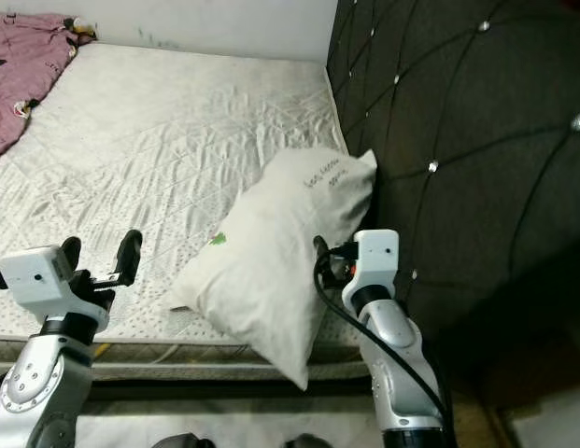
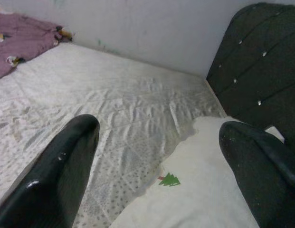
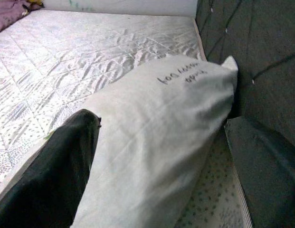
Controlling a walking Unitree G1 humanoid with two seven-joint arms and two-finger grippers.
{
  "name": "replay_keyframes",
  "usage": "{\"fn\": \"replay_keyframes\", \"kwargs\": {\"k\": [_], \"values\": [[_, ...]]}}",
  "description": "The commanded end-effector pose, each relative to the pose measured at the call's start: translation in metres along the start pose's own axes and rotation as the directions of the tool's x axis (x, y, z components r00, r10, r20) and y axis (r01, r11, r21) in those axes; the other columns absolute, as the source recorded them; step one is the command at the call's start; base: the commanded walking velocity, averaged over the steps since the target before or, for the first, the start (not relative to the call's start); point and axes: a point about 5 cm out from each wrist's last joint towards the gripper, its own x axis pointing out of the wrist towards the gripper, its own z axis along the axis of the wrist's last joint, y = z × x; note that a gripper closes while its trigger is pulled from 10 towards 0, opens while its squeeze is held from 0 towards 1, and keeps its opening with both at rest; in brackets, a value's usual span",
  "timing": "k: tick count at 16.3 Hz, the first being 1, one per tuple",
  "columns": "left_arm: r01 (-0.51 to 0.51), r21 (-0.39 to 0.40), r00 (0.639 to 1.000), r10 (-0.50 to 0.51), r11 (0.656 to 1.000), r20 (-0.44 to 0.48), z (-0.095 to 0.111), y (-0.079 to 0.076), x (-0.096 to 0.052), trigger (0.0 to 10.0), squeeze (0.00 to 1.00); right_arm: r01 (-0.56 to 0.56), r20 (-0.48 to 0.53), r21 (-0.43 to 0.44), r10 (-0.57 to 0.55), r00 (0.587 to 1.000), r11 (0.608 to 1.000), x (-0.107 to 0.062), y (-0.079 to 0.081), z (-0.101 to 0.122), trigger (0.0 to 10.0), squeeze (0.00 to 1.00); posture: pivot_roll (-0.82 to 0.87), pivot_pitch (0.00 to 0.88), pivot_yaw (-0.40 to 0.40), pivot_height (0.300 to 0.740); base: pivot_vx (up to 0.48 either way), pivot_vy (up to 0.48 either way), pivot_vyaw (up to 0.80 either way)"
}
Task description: Clean up the room
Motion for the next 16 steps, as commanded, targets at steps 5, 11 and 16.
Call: {"fn": "replay_keyframes", "kwargs": {"k": [5, 11, 16], "values": [[0.017, 0.012, 1.0, -0.017, 1.0, 0.007, 0.0014, -0.0024, 0.0012, 10.0, 0.0, 0.018, 0.011, -0.017, -0.018, 1.0, 1.0, 0.0003, -0.0049, 0.0008, 10.0, 0.0, 0.06, 0.142, -0.059, 0.74, 0.0, 0.0, -0.32], [0.042, 0.026, 0.999, -0.042, 0.999, 0.024, 0.0041, -0.002, 0.002, 10.0, 0.0, 0.029, -0.003, -0.01, -0.029, 1.0, 1.0, 0.0019, -0.0037, -0.0022, 10.0, 0.0, 0.06, 0.141, -0.054, 0.74, 0.048, 0.0, -0.13], [0.056, 0.03, 0.998, -0.056, 0.998, 0.029, 0.0048, -0.0028, 0.0022, 10.0, 0.0, 0.023, 0.017, -0.021, -0.023, 1.0, 1.0, 0.0017, -0.003, -0.0002, 10.0, 0.0, 0.06, 0.143, -0.053, 0.74, 0.466, 0.0, -0.16]]}}
